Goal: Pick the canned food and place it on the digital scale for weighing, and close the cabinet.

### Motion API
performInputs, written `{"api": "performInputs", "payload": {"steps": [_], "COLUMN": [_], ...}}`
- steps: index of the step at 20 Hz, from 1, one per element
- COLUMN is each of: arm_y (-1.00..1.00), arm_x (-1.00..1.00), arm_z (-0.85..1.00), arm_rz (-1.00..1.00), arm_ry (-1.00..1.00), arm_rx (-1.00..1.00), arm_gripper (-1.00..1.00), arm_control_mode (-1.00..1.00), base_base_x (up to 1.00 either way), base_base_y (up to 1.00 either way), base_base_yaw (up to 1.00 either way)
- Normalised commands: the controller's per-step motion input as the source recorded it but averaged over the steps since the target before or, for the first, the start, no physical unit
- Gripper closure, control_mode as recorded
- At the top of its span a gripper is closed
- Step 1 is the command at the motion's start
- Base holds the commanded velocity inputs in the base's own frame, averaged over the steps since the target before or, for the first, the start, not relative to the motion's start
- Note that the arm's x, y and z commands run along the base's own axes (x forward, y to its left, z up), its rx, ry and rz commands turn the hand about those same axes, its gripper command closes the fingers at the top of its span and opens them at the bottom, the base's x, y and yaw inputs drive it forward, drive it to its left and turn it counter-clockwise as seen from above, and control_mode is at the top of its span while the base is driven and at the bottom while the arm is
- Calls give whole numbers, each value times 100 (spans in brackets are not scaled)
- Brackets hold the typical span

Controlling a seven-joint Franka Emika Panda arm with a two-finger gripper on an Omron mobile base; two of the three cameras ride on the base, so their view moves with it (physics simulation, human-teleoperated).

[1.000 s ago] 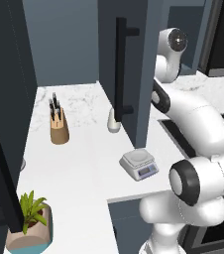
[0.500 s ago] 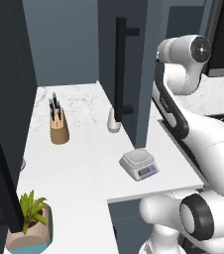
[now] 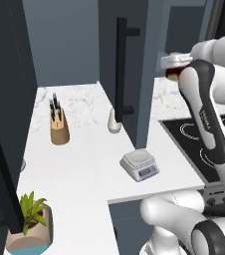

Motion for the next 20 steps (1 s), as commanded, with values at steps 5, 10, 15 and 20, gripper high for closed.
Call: {"api": "performInputs", "payload": {"steps": [5, 10, 15, 20], "arm_y": [-24, -2, -1, 0], "arm_x": [-46, -16, 0, 0], "arm_z": [-51, -61, -67, -85], "arm_rz": [33, 40, 42, 33], "arm_ry": [9, 12, 11, 0], "arm_rx": [0, 0, 0, 0], "arm_gripper": [100, 100, 100, 100], "arm_control_mode": [-100, -100, -100, -100], "base_base_x": [0, 0, 0, 0], "base_base_y": [0, 0, 0, 0], "base_base_yaw": [0, 0, 0, 0]}}
